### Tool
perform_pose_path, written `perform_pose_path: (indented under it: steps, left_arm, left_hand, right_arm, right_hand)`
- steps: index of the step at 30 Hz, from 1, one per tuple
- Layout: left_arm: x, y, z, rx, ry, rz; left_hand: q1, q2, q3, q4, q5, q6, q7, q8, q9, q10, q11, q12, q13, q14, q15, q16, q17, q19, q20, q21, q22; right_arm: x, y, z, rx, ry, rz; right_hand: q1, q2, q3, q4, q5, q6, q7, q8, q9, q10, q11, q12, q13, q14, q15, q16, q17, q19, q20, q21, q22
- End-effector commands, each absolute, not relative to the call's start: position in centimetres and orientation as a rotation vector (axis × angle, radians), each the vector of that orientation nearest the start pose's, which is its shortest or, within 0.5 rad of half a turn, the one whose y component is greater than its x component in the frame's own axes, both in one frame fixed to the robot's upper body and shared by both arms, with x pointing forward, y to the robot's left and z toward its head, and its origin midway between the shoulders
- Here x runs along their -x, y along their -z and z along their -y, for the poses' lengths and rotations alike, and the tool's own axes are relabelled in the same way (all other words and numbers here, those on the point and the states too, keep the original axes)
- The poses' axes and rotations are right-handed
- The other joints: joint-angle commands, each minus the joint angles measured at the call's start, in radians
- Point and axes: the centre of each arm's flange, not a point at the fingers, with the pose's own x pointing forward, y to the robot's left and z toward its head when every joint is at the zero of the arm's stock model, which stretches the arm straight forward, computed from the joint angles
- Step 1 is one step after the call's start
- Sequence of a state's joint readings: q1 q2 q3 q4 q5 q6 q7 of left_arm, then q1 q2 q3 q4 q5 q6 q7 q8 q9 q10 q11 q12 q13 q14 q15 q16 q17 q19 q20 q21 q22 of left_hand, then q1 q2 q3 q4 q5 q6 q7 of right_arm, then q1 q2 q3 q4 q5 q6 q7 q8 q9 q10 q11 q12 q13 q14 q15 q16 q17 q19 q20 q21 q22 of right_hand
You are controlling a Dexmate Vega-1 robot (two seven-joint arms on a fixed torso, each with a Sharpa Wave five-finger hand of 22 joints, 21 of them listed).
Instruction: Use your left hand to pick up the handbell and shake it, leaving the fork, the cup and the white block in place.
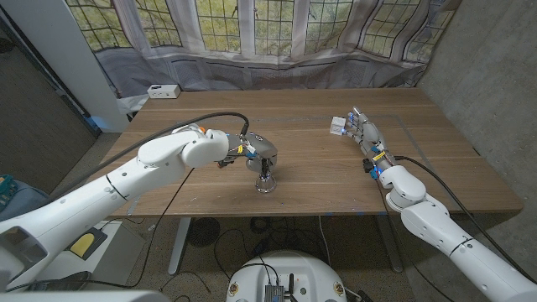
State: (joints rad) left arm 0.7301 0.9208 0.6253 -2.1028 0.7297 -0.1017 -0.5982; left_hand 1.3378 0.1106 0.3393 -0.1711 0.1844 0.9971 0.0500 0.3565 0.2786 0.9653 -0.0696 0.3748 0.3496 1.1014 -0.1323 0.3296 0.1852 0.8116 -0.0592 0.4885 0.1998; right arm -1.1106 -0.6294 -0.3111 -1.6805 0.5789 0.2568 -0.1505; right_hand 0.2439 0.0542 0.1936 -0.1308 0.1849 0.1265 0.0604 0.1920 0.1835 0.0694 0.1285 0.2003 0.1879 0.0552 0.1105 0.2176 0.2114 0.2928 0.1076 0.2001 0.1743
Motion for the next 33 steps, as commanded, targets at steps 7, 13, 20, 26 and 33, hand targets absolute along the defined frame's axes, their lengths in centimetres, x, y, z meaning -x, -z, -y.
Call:
perform_pose_path:
  steps: [7,13,20,26,33]
  left_arm:
    - [-50.4,-1.5,-13.5,-1.879,0.461,0.725]
    - [-50.2,-2.0,-13.3,-1.878,0.47,0.711]
    - [-49.8,-2.4,-13.3,-1.875,0.455,0.709]
    - [-49.3,-3.0,-13.8,-1.827,0.414,0.723]
    - [-48.9,-3.6,-14.1,-1.819,0.391,0.717]
  left_hand:
    - [0.011,0.018,0.002,0.01,-0.003,0.013,0.012,0.021,0.019,0.041,0.015,0.051,0.106,0.107,-0.071,0.009,0.009,0.018,-0.002,0.017,-0.002]
    - [0.013,0.018,0.002,0.01,-0.003,0.025,0.021,0.034,0.029,0.039,0.015,0.059,0.132,0.112,-0.07,0.009,0.016,0.017,-0.004,0.022,-0.003]
    - [0.01,0.021,0.003,0.012,-0.002,0.023,0.022,0.039,0.037,0.038,0.012,0.067,0.154,0.116,-0.072,0.008,0.021,0.014,-0.004,0.026,-0.005]
    - [0.01,0.019,0.004,0.012,-0.001,0.022,0.022,0.043,0.043,0.035,0.011,0.071,0.171,0.115,-0.07,0.005,0.023,0.013,-0.004,0.03,-0.005]
    - [0.009,0.018,0.005,0.012,0.0,0.021,0.021,0.044,0.042,0.035,0.008,0.078,0.195,0.117,-0.072,0.003,0.027,0.009,-0.004,0.035,-0.006]
  right_arm:
    - [-57.6,5.1,27.9,0.022,-0.185,0.625]
    - [-57.7,5.3,28.0,0.012,-0.187,0.623]
    - [-57.7,5.6,28.1,0.009,-0.19,0.63]
    - [-57.6,5.5,28.1,0.002,-0.19,0.639]
    - [-57.6,5.4,27.9,0.004,-0.199,0.651]
  right_hand:
    - [0.011,-0.002,-0.004,-0.003,-0.003,0.002,-0.004,-0.001,0.004,0.0,-0.001,-0.004,0.005,0.001,0.001,-0.003,0.005,0.001,0.003,-0.002,0.002]
    - [0.011,-0.001,-0.004,-0.003,-0.003,0.001,-0.003,-0.001,0.004,0.001,-0.001,-0.003,0.005,0.001,0.0,-0.003,0.005,0.002,0.002,-0.002,0.002]
    - [0.012,-0.001,-0.004,-0.003,-0.003,0.0,0.005,-0.001,0.004,0.002,0.003,-0.003,0.005,0.001,-0.002,-0.003,0.005,0.006,-0.003,0.0,0.002]
    - [0.013,0.0,-0.004,-0.003,-0.003,0.0,0.005,-0.001,0.004,0.004,0.003,-0.002,0.005,0.002,-0.003,-0.003,0.005,0.008,-0.007,0.0,0.002]
    - [0.013,0.0,-0.004,-0.003,-0.003,0.003,0.015,0.001,0.004,0.008,0.004,-0.001,0.005,0.003,-0.003,-0.002,0.005,0.012,-0.012,0.002,0.002]
